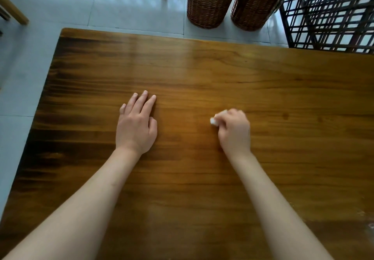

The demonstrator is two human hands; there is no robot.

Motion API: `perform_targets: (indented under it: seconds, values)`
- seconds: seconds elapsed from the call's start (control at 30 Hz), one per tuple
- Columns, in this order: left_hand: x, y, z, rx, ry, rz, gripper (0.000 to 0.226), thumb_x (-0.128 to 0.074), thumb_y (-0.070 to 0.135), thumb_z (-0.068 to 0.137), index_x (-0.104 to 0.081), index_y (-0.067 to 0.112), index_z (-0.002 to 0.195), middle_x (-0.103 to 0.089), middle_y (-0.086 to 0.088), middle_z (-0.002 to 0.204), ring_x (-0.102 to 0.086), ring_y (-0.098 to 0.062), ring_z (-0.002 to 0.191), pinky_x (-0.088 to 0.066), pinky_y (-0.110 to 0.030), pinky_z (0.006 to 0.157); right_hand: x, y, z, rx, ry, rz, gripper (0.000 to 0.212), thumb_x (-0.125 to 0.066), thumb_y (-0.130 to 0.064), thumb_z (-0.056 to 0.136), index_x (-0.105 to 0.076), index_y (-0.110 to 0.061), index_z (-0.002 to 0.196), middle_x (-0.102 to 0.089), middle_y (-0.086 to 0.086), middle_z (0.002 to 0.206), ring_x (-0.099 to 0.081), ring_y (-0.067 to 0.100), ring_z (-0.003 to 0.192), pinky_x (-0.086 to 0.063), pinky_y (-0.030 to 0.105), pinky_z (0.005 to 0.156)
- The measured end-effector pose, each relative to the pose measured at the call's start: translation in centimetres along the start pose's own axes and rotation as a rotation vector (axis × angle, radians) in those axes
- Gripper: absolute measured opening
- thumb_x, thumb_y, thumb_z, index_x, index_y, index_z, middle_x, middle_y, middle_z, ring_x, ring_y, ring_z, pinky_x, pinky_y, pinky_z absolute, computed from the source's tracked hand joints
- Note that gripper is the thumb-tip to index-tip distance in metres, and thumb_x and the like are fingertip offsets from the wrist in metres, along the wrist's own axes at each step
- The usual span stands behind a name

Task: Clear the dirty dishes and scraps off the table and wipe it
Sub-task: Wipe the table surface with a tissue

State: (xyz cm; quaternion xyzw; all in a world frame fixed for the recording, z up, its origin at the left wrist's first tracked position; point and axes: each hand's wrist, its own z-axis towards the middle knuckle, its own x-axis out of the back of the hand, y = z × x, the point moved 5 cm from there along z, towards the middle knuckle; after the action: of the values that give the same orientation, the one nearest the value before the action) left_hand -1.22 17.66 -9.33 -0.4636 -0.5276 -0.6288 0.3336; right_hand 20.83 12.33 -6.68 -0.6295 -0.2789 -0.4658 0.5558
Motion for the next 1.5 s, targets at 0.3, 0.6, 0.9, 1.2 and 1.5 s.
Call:
perform_targets:
  seconds: [0.3, 0.6, 0.9, 1.2, 1.5]
  values:
    - [0.1, 0.1, -0.1, 0.003, -0.004, -0.004, 0.051, -0.039, 0.023, 0.091, -0.04, 0.018, 0.142, -0.034, -0.006, 0.151, -0.023, -0.027, 0.142, -0.014, -0.043, 0.114, -0.4, -1.8, -5.2, 0.151, -0.099, 0.02, 0.012, -0.064, 0.008, 0.077, -0.071, -0.002, 0.077, -0.065, 0.008, 0.078, -0.057, 0.025, 0.078, -0.049, 0.031, 0.064]
    - [0.0, -0.2, 0.0, 0.002, 0.012, -0.003, 0.052, -0.035, 0.026, 0.09, -0.04, 0.019, 0.142, -0.034, -0.006, 0.15, -0.024, -0.026, 0.141, -0.015, -0.044, 0.114, -0.7, -2.1, -5.7, 0.041, -0.056, -0.017, 0.014, -0.06, 0.009, 0.078, -0.07, -0.001, 0.077, -0.064, 0.011, 0.079, -0.056, 0.028, 0.079, -0.044, 0.031, 0.064]
    - [-0.1, -0.3, 0.1, -0.009, 0.012, -0.016, 0.05, -0.041, 0.019, 0.093, -0.038, 0.02, 0.143, -0.032, -0.005, 0.152, -0.02, -0.025, 0.142, -0.013, -0.044, 0.115, -0.2, 0.0, -3.1, -0.138, 0.05, -0.008, 0.015, -0.056, 0.002, 0.085, -0.071, -0.001, 0.083, -0.066, 0.015, 0.086, -0.054, 0.032, 0.085, -0.036, 0.029, 0.072]
    - [-0.1, -0.2, 0.2, -0.006, 0.01, -0.007, 0.05, -0.042, 0.02, 0.093, -0.037, 0.019, 0.143, -0.032, -0.005, 0.152, -0.021, -0.025, 0.142, -0.014, -0.044, 0.115, 1.1, 2.2, -4.3, -0.217, 0.129, 0.024, 0.012, -0.059, 0.001, 0.085, -0.071, 0.0, 0.087, -0.067, 0.013, 0.087, -0.057, 0.031, 0.084, -0.04, 0.028, 0.071]
    - [0.0, -0.1, 0.1, -0.023, 0.023, 0.024, 0.05, -0.042, 0.018, 0.093, -0.038, 0.019, 0.143, -0.032, -0.006, 0.151, -0.022, -0.026, 0.142, -0.014, -0.045, 0.115, -1.1, -3.1, -7.7, 0.018, -0.031, 0.107, 0.011, -0.065, 0.009, 0.077, -0.071, -0.001, 0.077, -0.064, 0.01, 0.076, -0.056, 0.027, 0.076, -0.045, 0.029, 0.061]
